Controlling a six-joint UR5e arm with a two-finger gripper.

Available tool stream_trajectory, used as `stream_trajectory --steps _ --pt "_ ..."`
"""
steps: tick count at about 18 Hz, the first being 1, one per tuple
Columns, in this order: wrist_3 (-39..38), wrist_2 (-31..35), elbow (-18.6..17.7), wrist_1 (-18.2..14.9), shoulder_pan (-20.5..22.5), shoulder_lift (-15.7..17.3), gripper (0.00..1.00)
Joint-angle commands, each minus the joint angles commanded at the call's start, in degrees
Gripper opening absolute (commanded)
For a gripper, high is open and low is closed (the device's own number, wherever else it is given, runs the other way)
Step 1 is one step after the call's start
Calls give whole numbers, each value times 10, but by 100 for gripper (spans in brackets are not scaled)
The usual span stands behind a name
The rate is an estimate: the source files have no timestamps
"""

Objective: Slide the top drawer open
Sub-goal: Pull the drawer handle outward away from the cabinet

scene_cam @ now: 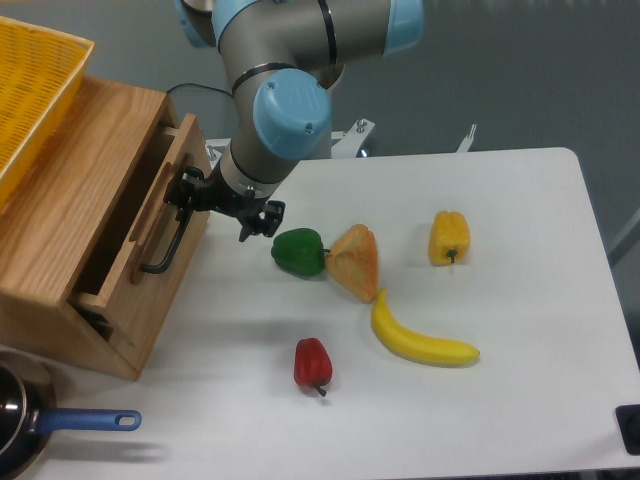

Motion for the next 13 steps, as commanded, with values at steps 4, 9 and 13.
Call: stream_trajectory --steps 4,9,13 --pt "1 5 7 1 3 0 100" --pt "1 39 11 1 2 1 100" --pt "1 41 11 18 2 2 100"
